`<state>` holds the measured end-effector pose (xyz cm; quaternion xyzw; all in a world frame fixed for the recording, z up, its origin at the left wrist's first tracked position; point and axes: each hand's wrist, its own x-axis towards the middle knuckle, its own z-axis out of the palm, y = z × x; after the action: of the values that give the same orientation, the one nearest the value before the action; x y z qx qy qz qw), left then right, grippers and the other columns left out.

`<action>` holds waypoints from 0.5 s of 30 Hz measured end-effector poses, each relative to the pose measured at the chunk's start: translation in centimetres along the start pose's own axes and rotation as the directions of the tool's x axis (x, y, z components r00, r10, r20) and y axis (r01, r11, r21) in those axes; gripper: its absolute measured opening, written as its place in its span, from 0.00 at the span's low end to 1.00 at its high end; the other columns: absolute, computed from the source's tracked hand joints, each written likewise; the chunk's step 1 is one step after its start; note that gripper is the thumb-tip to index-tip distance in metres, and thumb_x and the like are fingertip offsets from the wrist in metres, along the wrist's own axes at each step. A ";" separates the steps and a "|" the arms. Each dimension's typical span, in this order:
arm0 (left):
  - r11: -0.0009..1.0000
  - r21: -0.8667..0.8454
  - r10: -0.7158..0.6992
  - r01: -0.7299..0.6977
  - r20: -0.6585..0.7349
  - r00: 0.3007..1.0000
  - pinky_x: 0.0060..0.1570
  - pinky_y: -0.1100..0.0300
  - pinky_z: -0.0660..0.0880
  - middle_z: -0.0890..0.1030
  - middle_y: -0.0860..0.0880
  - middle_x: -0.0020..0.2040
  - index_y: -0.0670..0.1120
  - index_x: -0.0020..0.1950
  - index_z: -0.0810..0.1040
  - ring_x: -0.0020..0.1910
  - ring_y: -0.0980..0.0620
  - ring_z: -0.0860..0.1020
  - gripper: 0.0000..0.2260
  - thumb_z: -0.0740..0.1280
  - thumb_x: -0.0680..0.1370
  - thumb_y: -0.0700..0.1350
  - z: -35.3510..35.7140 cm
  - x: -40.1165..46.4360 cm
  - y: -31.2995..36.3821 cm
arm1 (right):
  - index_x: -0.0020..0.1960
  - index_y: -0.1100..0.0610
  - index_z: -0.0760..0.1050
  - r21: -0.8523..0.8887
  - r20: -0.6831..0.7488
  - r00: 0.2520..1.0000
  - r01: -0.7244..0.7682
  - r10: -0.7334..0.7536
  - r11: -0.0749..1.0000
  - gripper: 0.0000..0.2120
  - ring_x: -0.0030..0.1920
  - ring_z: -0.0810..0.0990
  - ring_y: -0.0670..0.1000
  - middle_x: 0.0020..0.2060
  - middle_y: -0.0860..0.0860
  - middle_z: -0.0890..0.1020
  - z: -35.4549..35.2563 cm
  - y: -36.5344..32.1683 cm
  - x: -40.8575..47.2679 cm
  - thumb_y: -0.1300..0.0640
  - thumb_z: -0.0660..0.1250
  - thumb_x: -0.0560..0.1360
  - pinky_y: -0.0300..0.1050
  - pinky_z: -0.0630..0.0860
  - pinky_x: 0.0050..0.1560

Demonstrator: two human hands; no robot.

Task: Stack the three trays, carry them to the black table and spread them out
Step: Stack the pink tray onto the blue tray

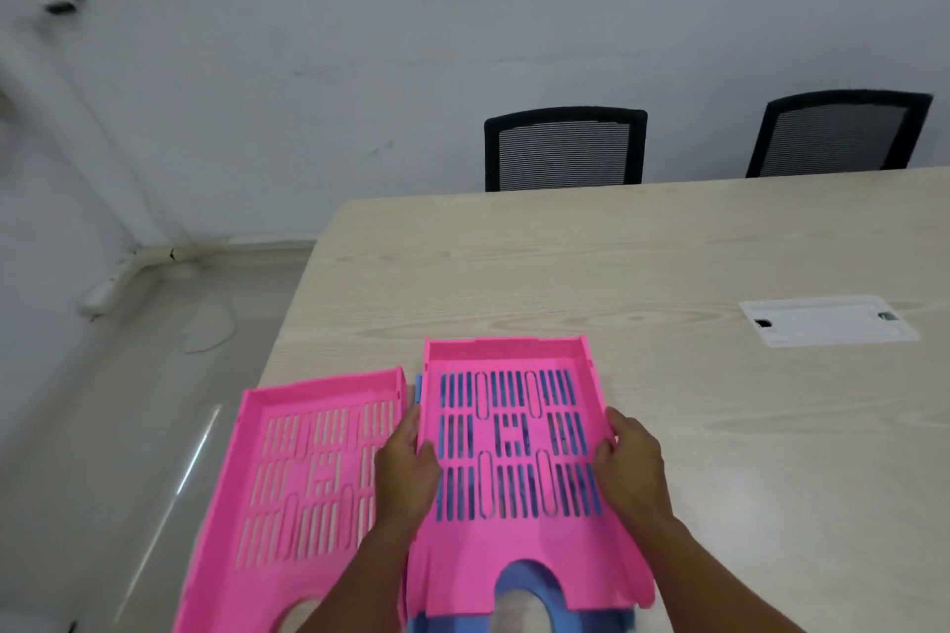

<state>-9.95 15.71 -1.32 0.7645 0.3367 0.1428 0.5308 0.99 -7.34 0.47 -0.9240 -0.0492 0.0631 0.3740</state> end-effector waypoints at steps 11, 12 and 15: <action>0.997 0.073 0.007 -0.006 -0.015 1.000 0.34 0.54 0.83 0.80 0.53 0.58 0.49 0.77 0.67 0.35 0.43 0.84 0.26 0.61 0.79 0.33 -0.5 -0.8 -1.6 | 0.61 0.63 0.78 -0.001 -0.024 1.000 0.004 -0.004 1.000 0.16 0.47 0.80 0.57 0.47 0.58 0.81 -0.1 0.0 -1.8 0.69 0.59 0.76 0.53 0.80 0.54; 0.998 0.067 0.001 0.001 -0.020 1.000 0.33 0.57 0.83 0.82 0.52 0.56 0.49 0.76 0.67 0.34 0.47 0.84 0.26 0.61 0.79 0.32 -0.5 -1.0 -1.9 | 0.61 0.62 0.78 0.000 -0.022 1.000 0.006 -0.006 1.000 0.16 0.47 0.80 0.56 0.47 0.57 0.81 0.0 0.0 -1.9 0.68 0.59 0.76 0.52 0.80 0.53; 0.998 0.054 -0.006 0.009 -0.055 0.998 0.31 0.60 0.80 0.82 0.57 0.47 0.49 0.76 0.68 0.31 0.51 0.81 0.26 0.62 0.79 0.33 -0.4 -1.3 -2.4 | 0.60 0.62 0.78 0.000 -0.008 1.000 0.025 -0.025 1.000 0.16 0.48 0.81 0.56 0.47 0.57 0.81 0.0 -0.3 -1.9 0.69 0.59 0.76 0.54 0.80 0.54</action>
<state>-12.05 15.61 -3.14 0.7733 0.3577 0.1524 0.5009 -0.92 -7.40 0.83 -0.9236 -0.0594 0.0546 0.3749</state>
